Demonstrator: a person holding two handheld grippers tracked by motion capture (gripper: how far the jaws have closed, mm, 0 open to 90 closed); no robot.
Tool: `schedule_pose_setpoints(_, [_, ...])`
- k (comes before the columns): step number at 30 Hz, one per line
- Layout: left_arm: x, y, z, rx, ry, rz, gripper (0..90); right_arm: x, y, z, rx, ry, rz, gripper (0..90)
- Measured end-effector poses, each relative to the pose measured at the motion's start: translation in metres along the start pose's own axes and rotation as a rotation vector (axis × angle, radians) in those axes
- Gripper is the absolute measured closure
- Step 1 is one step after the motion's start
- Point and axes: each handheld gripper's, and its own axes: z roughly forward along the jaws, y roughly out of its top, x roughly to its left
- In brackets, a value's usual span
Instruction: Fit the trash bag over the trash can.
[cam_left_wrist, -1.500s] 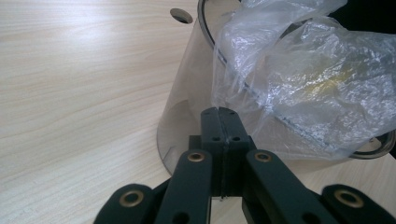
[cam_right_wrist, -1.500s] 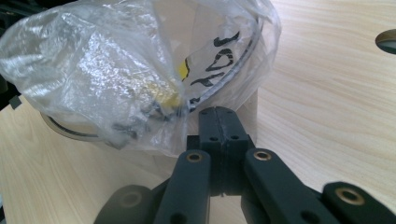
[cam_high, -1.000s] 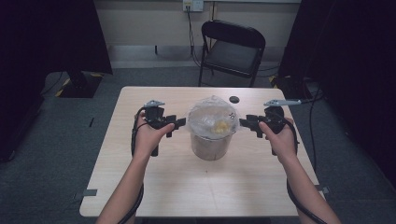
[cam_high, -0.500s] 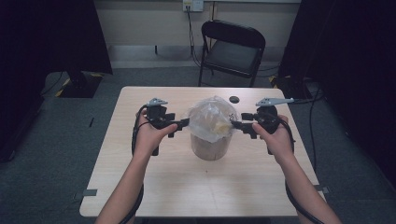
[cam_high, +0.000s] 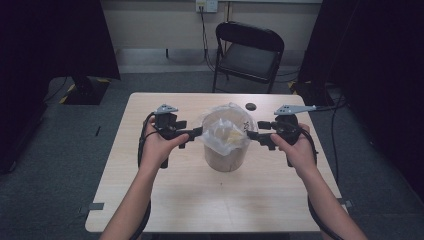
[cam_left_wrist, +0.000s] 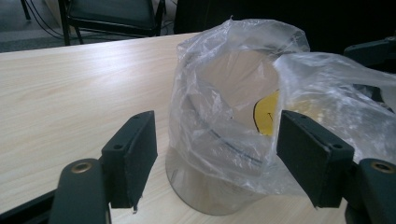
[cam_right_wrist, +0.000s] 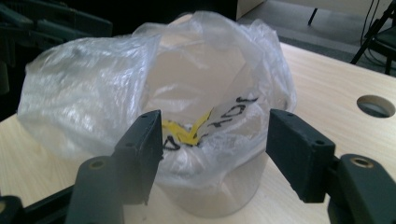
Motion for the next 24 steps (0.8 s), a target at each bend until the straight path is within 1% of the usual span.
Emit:
schedule_pose_setpoints(1, [-0.001, -0.002, 0.001, 0.002, -0.003, -0.002, 28.5, -0.001, -0.002, 0.0, 0.008, -0.006, 0.0, 36.1])
schedule_pose_setpoints(3, [-0.003, -0.005, 0.002, 0.023, -0.007, 0.004, 28.6, -0.003, -0.005, -0.001, 0.013, -0.017, 0.007, 36.1])
schedule_pose_setpoints(4, [-0.004, -0.006, 0.003, 0.034, -0.016, 0.004, 29.9, -0.004, -0.006, -0.001, 0.013, -0.02, 0.015, 36.1])
schedule_pose_setpoints(5, [-0.005, -0.008, 0.004, 0.038, -0.029, 0.001, 33.3, -0.004, -0.007, -0.001, 0.016, -0.025, 0.019, 36.1])
schedule_pose_setpoints(7, [-0.006, -0.011, 0.004, 0.046, -0.028, 0.01, 32.7, -0.003, -0.009, -0.001, 0.025, -0.023, 0.018, 36.6])
schedule_pose_setpoints(9, [-0.007, -0.015, 0.004, 0.056, -0.037, 0.016, 36.8, -0.002, -0.011, 0.0, 0.04, -0.018, 0.014, 37.6])
schedule_pose_setpoints(11, [-0.008, -0.018, 0.003, 0.059, -0.037, 0.016, 36.3, 0.001, -0.013, 0.0, 0.049, -0.019, 0.011, 38.2])
schedule_pose_setpoints(12, [-0.008, -0.019, 0.002, 0.055, -0.033, 0.016, 36.2, 0.001, -0.014, 0.0, 0.049, -0.019, 0.01, 39.8])
schedule_pose_setpoints(13, [-0.009, -0.021, 0.002, 0.055, -0.039, 0.017, 37.8, 0.002, -0.015, 0.0, 0.05, -0.021, 0.013, 41.0])
schedule_pose_setpoints(15, [-0.011, -0.024, 0.002, 0.061, -0.041, 0.022, 38.6, 0.002, -0.017, 0.001, 0.056, -0.023, 0.017, 47.0])
schedule_pose_setpoints(16, [-0.012, -0.025, 0.002, 0.069, -0.044, 0.027, 39.2, 0.002, -0.019, 0.002, 0.062, -0.025, 0.016, 47.1])
schedule_pose_setpoints(18, [-0.012, -0.028, 0.003, 0.072, -0.055, 0.032, 44.9, 0.003, -0.021, 0.002, 0.063, -0.019, 0.027, 50.2])
schedule_pose_setpoints(19, [-0.013, -0.03, 0.004, 0.073, -0.05, 0.036, 45.2, 0.002, -0.022, 0.002, 0.065, -0.016, 0.032, 50.3])
schedule_pose_setpoints(20, [-0.013, -0.031, 0.005, 0.08, -0.058, 0.035, 46.1, 0.002, -0.024, 0.002, 0.066, -0.014, 0.036, 50.3])
schedule_pose_setpoints(21, [-0.013, -0.032, 0.006, 0.087, -0.079, 0.025, 52.5, 0.002, -0.025, 0.002, 0.071, -0.015, 0.039, 50.2])
schedule_pose_setpoints(22, [-0.013, -0.034, 0.008, 0.09, -0.088, 0.018, 56.0, 0.002, -0.026, 0.003, 0.075, -0.017, 0.04, 49.3])
schedule_pose_setpoints(23, [-0.014, -0.035, 0.01, 0.098, -0.087, 0.026, 56.0, 0.002, -0.028, 0.003, 0.078, -0.017, 0.048, 49.2])
schedule_pose_setpoints(24, [-0.014, -0.036, 0.012, 0.113, -0.099, 0.031, 62.0, 0.001, -0.029, 0.003, 0.081, -0.015, 0.051, 49.6])
